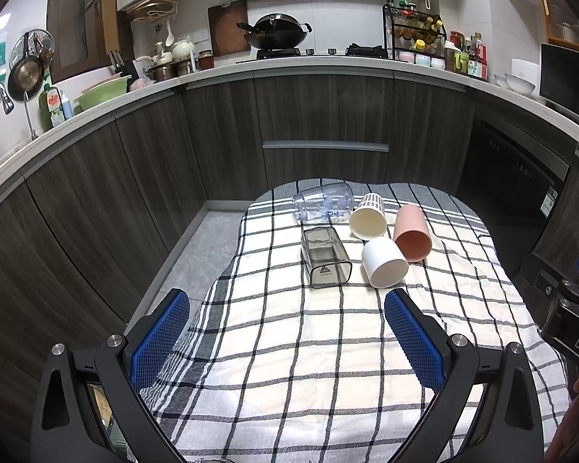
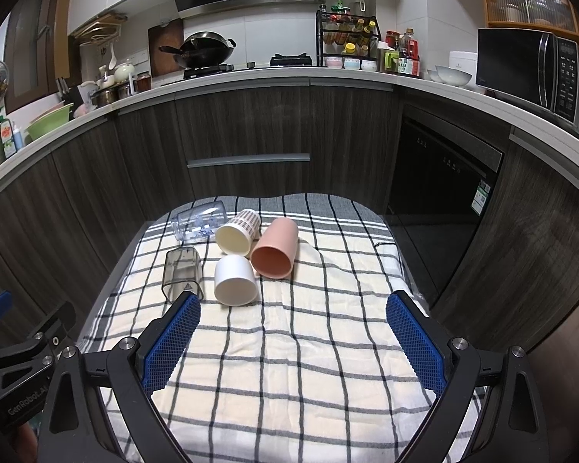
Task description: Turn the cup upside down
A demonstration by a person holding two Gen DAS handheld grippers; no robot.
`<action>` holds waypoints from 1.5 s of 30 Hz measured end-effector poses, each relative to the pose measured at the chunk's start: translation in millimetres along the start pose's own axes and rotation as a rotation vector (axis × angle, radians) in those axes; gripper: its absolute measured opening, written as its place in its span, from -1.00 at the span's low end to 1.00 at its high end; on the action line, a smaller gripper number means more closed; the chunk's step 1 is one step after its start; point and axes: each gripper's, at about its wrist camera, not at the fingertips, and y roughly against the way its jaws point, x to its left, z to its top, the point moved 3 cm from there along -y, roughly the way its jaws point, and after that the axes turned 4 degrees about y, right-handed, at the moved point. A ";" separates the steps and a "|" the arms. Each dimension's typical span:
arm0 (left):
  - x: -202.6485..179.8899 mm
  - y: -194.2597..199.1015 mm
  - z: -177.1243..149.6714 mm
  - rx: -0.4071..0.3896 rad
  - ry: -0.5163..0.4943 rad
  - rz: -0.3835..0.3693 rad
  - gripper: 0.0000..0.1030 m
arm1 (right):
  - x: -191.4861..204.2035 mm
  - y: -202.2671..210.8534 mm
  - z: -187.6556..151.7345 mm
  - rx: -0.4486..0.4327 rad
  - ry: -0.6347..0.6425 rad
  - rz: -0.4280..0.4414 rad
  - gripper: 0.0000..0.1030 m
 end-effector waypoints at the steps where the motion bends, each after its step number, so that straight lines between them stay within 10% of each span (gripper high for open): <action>1: -0.3 -0.2 -0.2 0.002 0.000 0.000 1.00 | 1.3 1.5 -0.4 0.000 0.002 -0.001 0.89; 32: 19.0 -82.9 27.3 0.078 0.072 0.040 1.00 | 36.5 -105.9 47.4 0.218 0.094 0.083 0.89; 45: -31.7 -177.0 114.5 -0.014 -0.439 -0.160 1.00 | 38.8 -160.0 88.3 0.196 -0.176 -0.005 0.89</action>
